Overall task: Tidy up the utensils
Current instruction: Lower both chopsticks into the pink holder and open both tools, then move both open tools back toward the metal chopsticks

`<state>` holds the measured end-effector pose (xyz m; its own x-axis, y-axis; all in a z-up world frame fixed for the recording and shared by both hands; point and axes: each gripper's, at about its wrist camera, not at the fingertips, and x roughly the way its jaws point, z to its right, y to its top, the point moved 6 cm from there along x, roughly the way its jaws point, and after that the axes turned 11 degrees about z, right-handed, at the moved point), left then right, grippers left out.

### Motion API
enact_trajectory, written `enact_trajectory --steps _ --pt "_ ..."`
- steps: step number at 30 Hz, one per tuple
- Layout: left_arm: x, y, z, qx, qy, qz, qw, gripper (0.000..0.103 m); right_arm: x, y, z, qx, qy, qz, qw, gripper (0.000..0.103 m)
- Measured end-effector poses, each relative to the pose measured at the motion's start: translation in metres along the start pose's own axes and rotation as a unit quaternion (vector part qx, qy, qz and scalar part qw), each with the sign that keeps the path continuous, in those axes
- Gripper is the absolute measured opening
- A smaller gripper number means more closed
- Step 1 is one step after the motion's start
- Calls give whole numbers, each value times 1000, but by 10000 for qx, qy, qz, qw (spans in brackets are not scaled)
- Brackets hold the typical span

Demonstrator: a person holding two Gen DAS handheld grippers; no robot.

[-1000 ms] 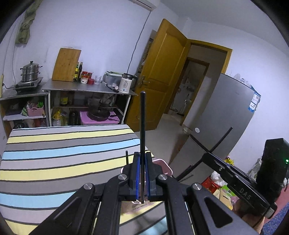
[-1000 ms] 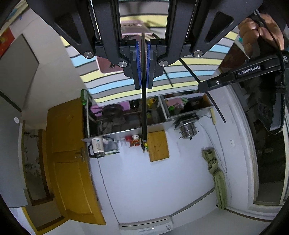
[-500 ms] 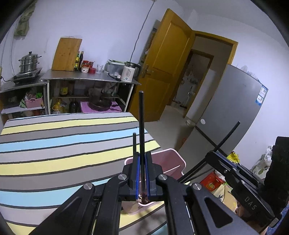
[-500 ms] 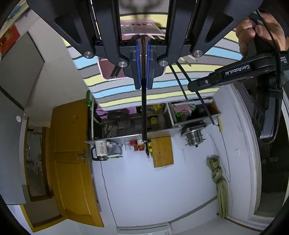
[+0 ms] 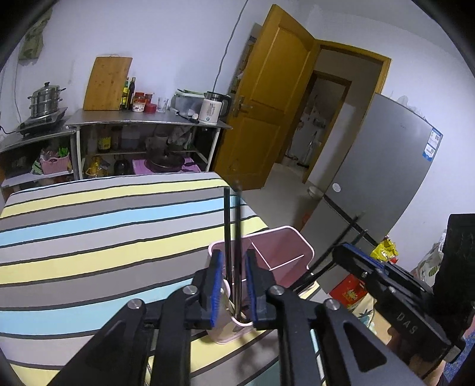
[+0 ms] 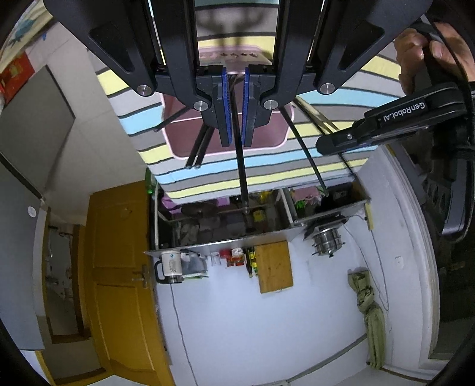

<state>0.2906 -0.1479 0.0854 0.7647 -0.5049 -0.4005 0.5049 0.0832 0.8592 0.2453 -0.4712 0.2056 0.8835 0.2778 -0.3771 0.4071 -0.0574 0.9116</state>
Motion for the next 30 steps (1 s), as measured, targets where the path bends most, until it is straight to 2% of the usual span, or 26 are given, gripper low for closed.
enact_trajectory --steps 3,15,24,30 --pt "-9 2 1 12 -40 85 10000 28 -9 5 1 31 -22 123 9999 11" --pt "-64 -4 -6 2 60 424 9991 29 -40 -6 -6 104 6 227 9997 13" --pt "-101 -47 -29 -124 375 440 9982 29 -53 -43 -19 156 162 -55 9997 13" --pt "-114 -85 -52 -292 618 244 9974 29 -56 -69 -29 172 276 -312 9990 13"
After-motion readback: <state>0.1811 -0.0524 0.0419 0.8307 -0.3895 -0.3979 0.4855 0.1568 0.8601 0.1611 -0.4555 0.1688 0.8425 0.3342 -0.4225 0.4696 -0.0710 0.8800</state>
